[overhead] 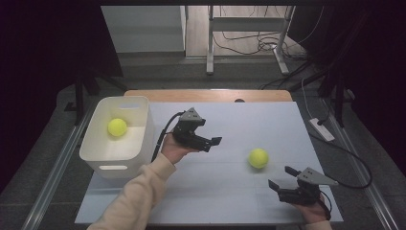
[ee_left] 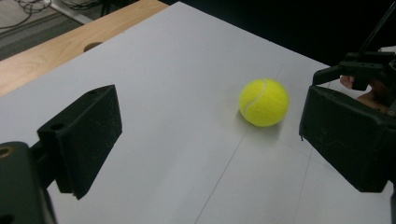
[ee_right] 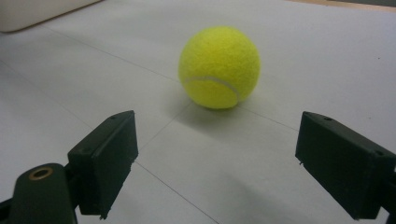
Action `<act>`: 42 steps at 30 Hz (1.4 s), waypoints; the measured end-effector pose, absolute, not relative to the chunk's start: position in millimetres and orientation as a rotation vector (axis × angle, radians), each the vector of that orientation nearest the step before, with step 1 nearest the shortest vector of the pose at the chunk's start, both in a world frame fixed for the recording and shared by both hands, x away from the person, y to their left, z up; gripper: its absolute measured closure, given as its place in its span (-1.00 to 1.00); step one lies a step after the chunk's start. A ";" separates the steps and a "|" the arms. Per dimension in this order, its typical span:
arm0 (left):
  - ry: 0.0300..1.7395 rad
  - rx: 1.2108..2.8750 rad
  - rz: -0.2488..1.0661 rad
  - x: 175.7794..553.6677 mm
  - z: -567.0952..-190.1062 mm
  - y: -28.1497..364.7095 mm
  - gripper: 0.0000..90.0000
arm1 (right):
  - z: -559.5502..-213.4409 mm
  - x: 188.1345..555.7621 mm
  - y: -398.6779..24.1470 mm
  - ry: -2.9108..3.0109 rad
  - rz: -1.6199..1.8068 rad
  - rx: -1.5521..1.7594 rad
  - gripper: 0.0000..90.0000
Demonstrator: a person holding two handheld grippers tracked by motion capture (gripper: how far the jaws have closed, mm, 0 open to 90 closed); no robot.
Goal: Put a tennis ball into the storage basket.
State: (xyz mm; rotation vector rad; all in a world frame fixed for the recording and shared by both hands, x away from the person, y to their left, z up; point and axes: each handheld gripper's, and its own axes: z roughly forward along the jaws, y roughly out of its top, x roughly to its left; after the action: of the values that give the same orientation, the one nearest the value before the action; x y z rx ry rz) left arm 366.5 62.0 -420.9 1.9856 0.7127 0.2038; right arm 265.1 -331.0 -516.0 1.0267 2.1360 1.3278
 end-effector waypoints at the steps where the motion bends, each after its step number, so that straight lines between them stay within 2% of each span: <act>1: 0.712 1.989 0.197 367.7 -422.3 60.5 -0.86 | -516.0 265.1 -331.0 2.136 1.328 1.027 -0.71; 42: 0.671 2.057 0.089 383.7 -449.1 7.4 -0.87 | -513.8 265.4 -329.8 2.134 1.355 1.026 -0.71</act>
State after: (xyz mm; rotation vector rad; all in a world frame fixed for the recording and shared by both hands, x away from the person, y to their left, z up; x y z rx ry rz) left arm 383.7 7.4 -449.1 2.0566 0.6715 0.0893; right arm 265.4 -329.8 -513.8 1.0260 2.1340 1.3549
